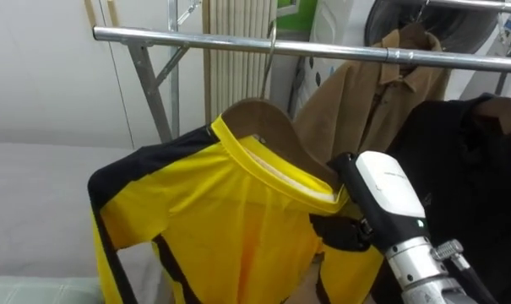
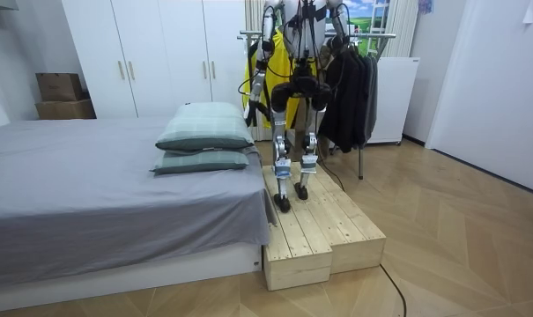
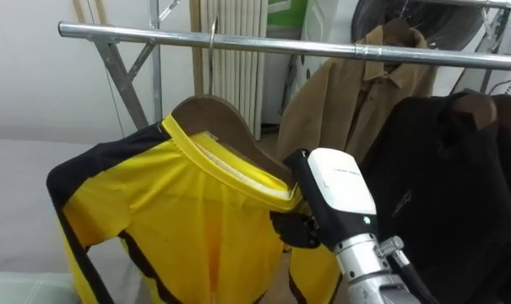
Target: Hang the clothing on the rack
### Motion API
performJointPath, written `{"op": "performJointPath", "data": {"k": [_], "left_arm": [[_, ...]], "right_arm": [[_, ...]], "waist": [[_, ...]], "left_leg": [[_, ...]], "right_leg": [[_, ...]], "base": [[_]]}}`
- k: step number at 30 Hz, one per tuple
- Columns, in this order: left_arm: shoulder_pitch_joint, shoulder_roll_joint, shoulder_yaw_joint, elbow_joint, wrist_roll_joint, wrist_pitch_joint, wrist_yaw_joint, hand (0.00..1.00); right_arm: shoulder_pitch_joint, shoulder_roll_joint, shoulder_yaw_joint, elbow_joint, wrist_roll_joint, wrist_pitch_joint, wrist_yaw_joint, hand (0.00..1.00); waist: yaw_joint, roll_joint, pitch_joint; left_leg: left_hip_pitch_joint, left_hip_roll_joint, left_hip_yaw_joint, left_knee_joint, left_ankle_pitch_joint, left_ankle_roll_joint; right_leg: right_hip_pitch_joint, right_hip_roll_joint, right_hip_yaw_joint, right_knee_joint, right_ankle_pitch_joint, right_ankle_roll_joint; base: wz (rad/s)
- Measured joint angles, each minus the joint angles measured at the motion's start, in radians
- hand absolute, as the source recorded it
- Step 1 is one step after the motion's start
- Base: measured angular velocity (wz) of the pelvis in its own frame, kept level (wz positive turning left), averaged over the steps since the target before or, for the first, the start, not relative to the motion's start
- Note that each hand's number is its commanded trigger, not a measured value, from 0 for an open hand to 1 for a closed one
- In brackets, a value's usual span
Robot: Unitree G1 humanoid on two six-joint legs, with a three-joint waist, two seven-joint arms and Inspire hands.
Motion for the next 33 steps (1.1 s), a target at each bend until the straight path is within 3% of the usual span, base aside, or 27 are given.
{"op": "performJointPath", "data": {"k": [3, 4, 5, 6, 7, 8, 10, 12, 13, 17, 20, 22, 24, 27, 28, 29, 30, 31, 32, 33], "left_arm": [[0.007, -0.001, -0.017, -0.006, 0.008, 0.012, -0.009, 0.0], [0.017, 0.0, -0.016, -0.006, 0.023, 0.017, -0.009, 0.0], [0.03, 0.0, -0.014, -0.006, 0.028, 0.018, -0.009, 0.0], [0.04, 0.0, -0.013, -0.007, 0.028, 0.019, -0.01, 0.0], [0.058, -0.002, -0.004, -0.006, 0.028, 0.019, -0.013, 0.0], [0.066, -0.002, 0.012, -0.006, 0.032, 0.019, -0.017, 0.0], [0.066, -0.002, 0.025, -0.006, 0.041, 0.018, -0.02, 0.0], [0.061, -0.002, 0.025, -0.008, 0.041, 0.018, -0.023, 0.0], [0.059, -0.002, 0.025, -0.008, 0.041, 0.018, -0.03, 0.0], [0.019, -0.002, 0.023, -0.023, 0.04, 0.017, -0.041, 0.0], [-0.015, -0.002, 0.021, -0.023, 0.031, 0.019, -0.05, 0.0], [-0.037, -0.003, 0.019, -0.024, 0.017, 0.018, -0.053, 0.0], [-0.054, 0.0, 0.001, -0.03, -0.019, 0.017, -0.054, 0.0], [-0.073, 0.0, -0.026, -0.03, -0.04, 0.014, -0.059, 0.0], [-0.078, -0.001, -0.027, -0.03, -0.04, 0.013, -0.063, 0.0], [-0.081, -0.002, -0.027, -0.029, -0.04, 0.012, -0.067, 0.0], [-0.082, -0.002, -0.027, -0.029, -0.04, 0.011, -0.069, 0.0], [-0.083, -0.002, -0.027, -0.027, -0.04, 0.01, -0.071, 0.0], [-0.078, -0.001, -0.028, -0.025, -0.04, 0.011, -0.072, 0.0], [-0.074, -0.001, -0.028, -0.025, -0.041, 0.011, -0.072, 0.0]], "right_arm": [[0.001, -0.008, -0.001, 0.027, 0.026, -0.001, 0.002, 1.0], [0.002, -0.016, -0.001, 0.038, 0.03, 0.0, 0.013, 1.0], [0.004, -0.03, -0.001, 0.039, 0.034, 0.002, 0.023, 1.0], [0.004, -0.033, -0.001, 0.039, 0.034, 0.003, 0.029, 1.0], [0.004, -0.035, -0.001, 0.039, 0.042, 0.002, 0.034, 1.0], [0.004, -0.033, -0.008, 0.039, 0.045, 0.001, 0.034, 1.0], [0.005, -0.036, -0.021, 0.039, 0.046, 0.001, 0.038, 1.0], [0.004, -0.036, -0.028, 0.039, 0.044, 0.005, 0.04, 1.0], [0.003, -0.037, -0.031, 0.038, 0.043, 0.005, 0.04, 1.0], [0.001, -0.037, -0.052, 0.031, 0.043, 0.008, 0.04, 1.0], [0.0, -0.036, -0.062, 0.032, 0.045, 0.012, 0.04, 1.0], [-0.001, -0.037, -0.071, 0.032, 0.06, 0.011, 0.04, 1.0], [-0.005, -0.034, -0.072, 0.033, 0.074, 0.012, 0.038, 1.0], [-0.005, -0.033, -0.071, 0.036, 0.071, 0.012, 0.038, 1.0], [-0.005, -0.033, -0.074, 0.039, 0.066, 0.012, 0.038, 1.0], [-0.005, -0.033, -0.077, 0.039, 0.064, 0.012, 0.038, 1.0], [-0.011, -0.035, -0.077, 0.038, 0.065, 0.012, 0.038, 1.0], [-0.019, -0.034, -0.077, 0.038, 0.066, 0.012, 0.038, 1.0], [-0.016, -0.033, -0.076, 0.04, 0.063, 0.015, 0.038, 1.0], [-0.015, -0.034, -0.075, 0.04, 0.063, 0.015, 0.038, 1.0]], "waist": [[-0.001, 0.008, -0.0047], [0.0, 0.008, -0.0062], [0.004, 0.012, -0.0132], [0.01, 0.008, -0.019], [0.02, 0.008, -0.0291], [0.023, -0.008, -0.032], [0.023, -0.021, -0.0278], [0.025, -0.03, -0.0259], [0.021, -0.033, -0.0172], [0.018, -0.031, -0.0126], [0.015, -0.03, -0.006], [0.01, -0.03, -0.0043], [0.011, -0.025, -0.0013], [0.018, -0.022, -0.0009], [0.021, -0.01, 0.006], [0.01, 0.002, 0.0079], [0.013, 0.0, 0.0071], [0.018, -0.002, 0.0064], [0.011, 0.002, 0.0036], [0.008, 0.005, -0.0003]], "left_leg": [[-0.124, 0.009, -0.044, -0.043, 0.007, -0.011], [-0.148, 0.005, -0.051, -0.135, 0.029, -0.023], [-0.169, 0.005, -0.054, -0.222, 0.089, -0.017], [-0.173, 0.004, -0.057, -0.252, 0.127, -0.016], [-0.159, -0.005, -0.064, -0.306, 0.187, -0.013], [-0.132, -0.028, -0.075, -0.357, 0.231, -0.005], [-0.108, -0.047, -0.092, -0.39, 0.263, 0.006], [-0.078, -0.058, -0.089, -0.397, 0.261, 0.011], [-0.065, -0.066, -0.089, -0.397, 0.256, 0.016], [-0.06, -0.093, -0.087, -0.374, 0.209, 0.031], [-0.052, -0.118, -0.083, -0.336, 0.163, 0.043], [-0.04, -0.134, -0.081, -0.336, 0.148, 0.051], [-0.035, -0.134, -0.078, -0.336, 0.138, 0.059], [-0.027, -0.13, -0.07, -0.34, 0.13, 0.073], [-0.017, -0.123, -0.086, -0.343, 0.128, 0.076], [-0.019, -0.116, -0.109, -0.343, 0.125, 0.078], [-0.022, -0.116, -0.125, -0.344, 0.124, 0.078], [-0.027, -0.118, -0.124, -0.341, 0.122, 0.075], [-0.018, -0.117, -0.13, -0.342, 0.118, 0.071], [-0.014, -0.116, -0.132, -0.346, 0.117, 0.069]], "right_leg": [[0.026, -0.008, -0.006, -0.003, -0.015, 0.003], [0.04, -0.014, -0.006, 0.0, -0.025, 0.006], [0.04, -0.016, -0.003, 0.003, -0.037, 0.009], [0.04, -0.017, 0.007, 0.006, -0.042, 0.011], [0.052, -0.018, 0.027, 0.002, -0.048, 0.015], [0.063, -0.025, 0.043, -0.005, -0.041, 0.018], [0.086, -0.035, 0.044, -0.024, -0.041, 0.017], [0.114, -0.051, 0.034, -0.055, -0.039, 0.02], [0.129, -0.063, 0.021, -0.071, -0.041, 0.024], [0.142, -0.09, 0.017, -0.062, -0.08, 0.043], [0.147, -0.112, 0.011, -0.003, -0.133, 0.058], [0.143, -0.125, 0.007, 0.032, -0.146, 0.073], [0.122, -0.134, -0.014, 0.094, -0.149, 0.083], [0.079, -0.148, -0.048, 0.185, -0.139, 0.129], [0.045, -0.149, -0.071, 0.236, -0.124, 0.158], [0.023, -0.146, -0.067, 0.218, -0.137, 0.163], [0.009, -0.148, -0.054, 0.171, -0.14, 0.159], [-0.02, -0.161, -0.029, 0.06, -0.107, 0.16], [-0.019, -0.173, -0.056, 0.03, -0.036, 0.123], [-0.002, -0.173, -0.066, 0.017, -0.036, 0.12]], "base": [[0.05], [0.0], [-0.1], [-0.32], [-0.3], [-0.21], [0.03], [0.05], [0.14], [0.07], [0.09], [0.05], [0.0], [-0.09], [0.0], [-0.04], [-0.08], [0.0], [0.09], [0.23]]}}
